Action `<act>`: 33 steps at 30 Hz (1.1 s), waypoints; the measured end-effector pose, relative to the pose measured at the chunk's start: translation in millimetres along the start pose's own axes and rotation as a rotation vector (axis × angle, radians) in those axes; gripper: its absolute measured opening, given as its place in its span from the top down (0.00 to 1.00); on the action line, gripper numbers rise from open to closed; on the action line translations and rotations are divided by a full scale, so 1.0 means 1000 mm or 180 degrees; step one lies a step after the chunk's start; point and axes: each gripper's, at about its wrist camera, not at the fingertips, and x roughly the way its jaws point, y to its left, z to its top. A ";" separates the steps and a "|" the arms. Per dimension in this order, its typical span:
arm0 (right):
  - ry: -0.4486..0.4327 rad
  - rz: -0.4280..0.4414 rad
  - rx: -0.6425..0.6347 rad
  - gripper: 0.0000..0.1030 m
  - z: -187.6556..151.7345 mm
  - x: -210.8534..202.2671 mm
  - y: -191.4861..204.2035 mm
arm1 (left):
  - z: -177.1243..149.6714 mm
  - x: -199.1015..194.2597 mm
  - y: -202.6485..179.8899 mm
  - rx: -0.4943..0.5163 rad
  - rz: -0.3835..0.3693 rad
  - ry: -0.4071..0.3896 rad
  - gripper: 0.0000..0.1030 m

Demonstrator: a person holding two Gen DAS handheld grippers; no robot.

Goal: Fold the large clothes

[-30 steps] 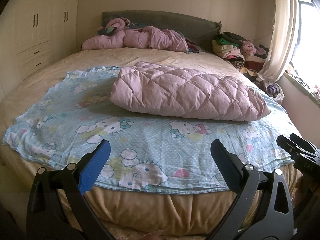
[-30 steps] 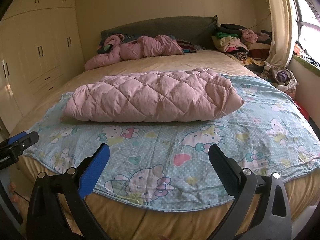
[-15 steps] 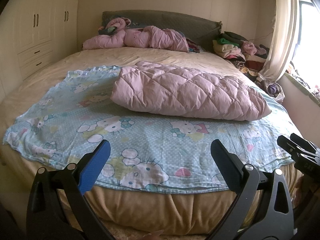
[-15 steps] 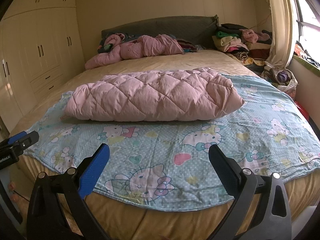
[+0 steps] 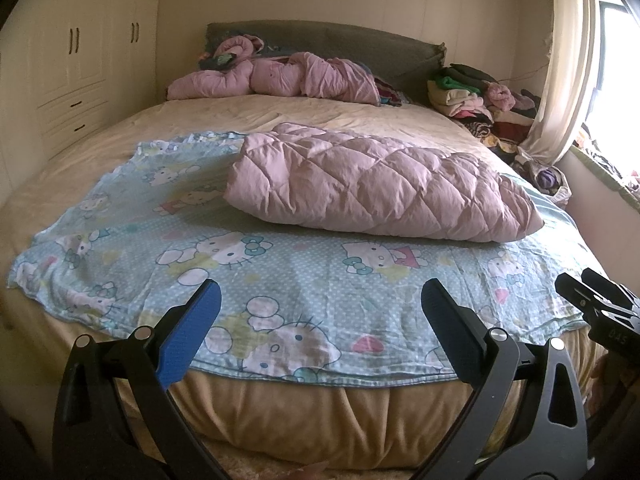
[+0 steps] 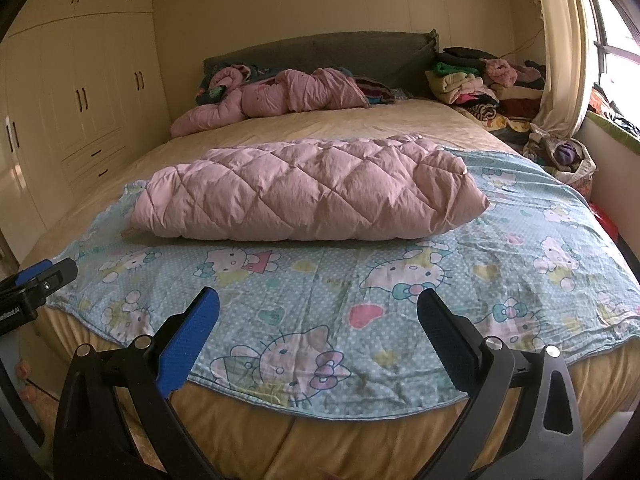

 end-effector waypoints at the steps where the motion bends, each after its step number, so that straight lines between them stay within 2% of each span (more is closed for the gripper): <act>1: 0.0003 0.0001 0.0000 0.04 0.000 0.000 0.000 | 0.000 0.000 -0.001 -0.0002 0.0005 0.0001 0.09; 19: 0.0007 -0.0020 0.0014 0.04 -0.001 0.001 -0.001 | -0.004 0.002 0.006 -0.0041 0.0015 0.0036 0.09; 23: 0.0046 -0.0104 0.0058 0.04 -0.006 0.001 -0.005 | -0.009 0.004 0.015 -0.0071 0.0034 0.0067 0.09; 25: 0.0092 -0.0179 0.0100 0.04 -0.009 0.001 -0.010 | -0.010 0.011 0.020 -0.0116 0.0079 0.0101 0.09; 28: 0.0178 -0.0370 0.0246 0.04 -0.015 -0.001 -0.028 | -0.011 0.024 0.048 -0.0303 0.0170 0.0218 0.09; 31: 0.0271 -0.0684 0.0469 0.04 -0.020 -0.004 -0.062 | -0.005 0.033 0.093 -0.0580 0.0340 0.0259 0.09; 33: 0.0299 -0.1005 0.0652 0.04 -0.028 -0.009 -0.099 | 0.005 0.041 0.133 -0.0748 0.0580 0.0256 0.09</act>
